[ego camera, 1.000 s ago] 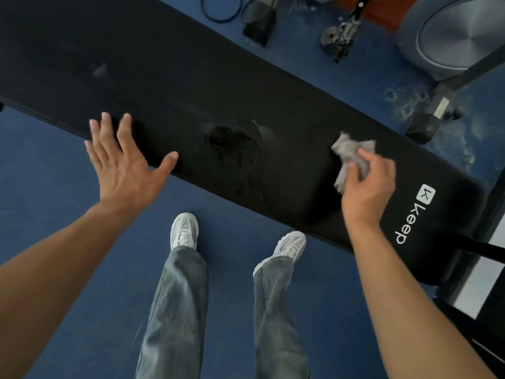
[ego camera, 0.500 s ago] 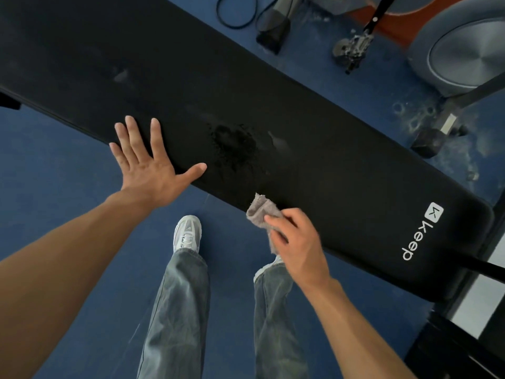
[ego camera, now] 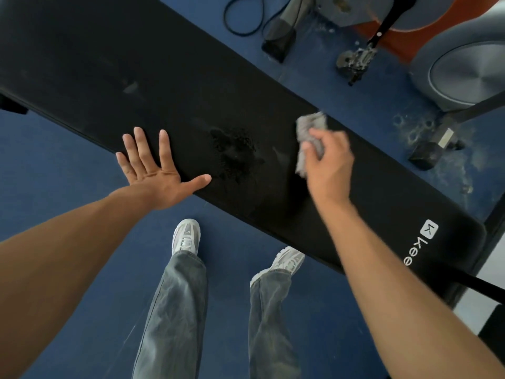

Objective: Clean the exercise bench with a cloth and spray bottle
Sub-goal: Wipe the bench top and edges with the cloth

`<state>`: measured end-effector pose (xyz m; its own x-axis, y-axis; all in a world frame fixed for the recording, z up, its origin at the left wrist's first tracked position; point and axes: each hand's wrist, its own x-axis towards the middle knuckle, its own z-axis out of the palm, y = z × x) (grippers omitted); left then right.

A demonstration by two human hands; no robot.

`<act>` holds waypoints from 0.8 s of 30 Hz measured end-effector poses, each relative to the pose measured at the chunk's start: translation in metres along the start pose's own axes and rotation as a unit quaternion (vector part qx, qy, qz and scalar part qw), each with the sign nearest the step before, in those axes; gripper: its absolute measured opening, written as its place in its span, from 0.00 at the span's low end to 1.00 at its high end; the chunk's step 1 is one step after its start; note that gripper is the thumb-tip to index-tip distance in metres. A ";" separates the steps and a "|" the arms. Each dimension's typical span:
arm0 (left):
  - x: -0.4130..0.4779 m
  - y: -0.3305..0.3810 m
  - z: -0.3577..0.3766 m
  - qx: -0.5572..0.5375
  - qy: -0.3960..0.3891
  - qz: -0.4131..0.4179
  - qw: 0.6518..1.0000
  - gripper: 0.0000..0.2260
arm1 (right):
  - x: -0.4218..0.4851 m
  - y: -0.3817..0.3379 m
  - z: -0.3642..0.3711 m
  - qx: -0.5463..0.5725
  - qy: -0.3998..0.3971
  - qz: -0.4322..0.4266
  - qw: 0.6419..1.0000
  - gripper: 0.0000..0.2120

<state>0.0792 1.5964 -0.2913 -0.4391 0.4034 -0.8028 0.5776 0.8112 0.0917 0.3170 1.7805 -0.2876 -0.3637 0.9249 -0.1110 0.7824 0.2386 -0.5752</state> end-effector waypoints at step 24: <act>0.001 0.004 -0.023 0.036 -0.106 -0.011 0.994 0.55 | -0.043 -0.040 0.036 -0.015 0.038 0.015 0.999 0.09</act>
<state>0.0650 1.6098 -0.2778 -0.3009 0.2818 -0.9111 0.6208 0.7831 0.0372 0.2826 1.7208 -0.2889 -0.3014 0.9513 -0.0645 0.8073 0.2186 -0.5481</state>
